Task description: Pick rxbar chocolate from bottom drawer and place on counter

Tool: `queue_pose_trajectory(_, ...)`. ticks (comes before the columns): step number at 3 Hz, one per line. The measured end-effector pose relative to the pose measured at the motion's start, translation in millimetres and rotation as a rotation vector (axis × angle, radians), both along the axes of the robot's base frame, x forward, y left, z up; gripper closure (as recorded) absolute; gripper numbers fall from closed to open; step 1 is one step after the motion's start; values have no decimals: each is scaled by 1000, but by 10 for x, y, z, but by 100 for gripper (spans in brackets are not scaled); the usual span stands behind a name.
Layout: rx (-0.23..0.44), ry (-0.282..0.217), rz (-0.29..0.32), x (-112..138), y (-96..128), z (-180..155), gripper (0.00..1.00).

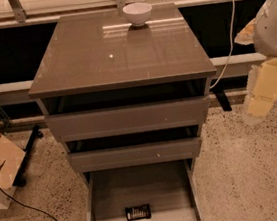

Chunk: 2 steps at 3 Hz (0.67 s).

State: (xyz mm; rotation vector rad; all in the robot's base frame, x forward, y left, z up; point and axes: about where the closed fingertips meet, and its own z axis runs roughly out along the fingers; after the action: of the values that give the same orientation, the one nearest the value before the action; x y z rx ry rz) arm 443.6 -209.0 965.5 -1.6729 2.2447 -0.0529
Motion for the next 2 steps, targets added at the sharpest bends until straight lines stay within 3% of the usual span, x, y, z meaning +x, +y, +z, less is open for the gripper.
queue_pose_trajectory(2,113,35,-164,211,141,-625,0)
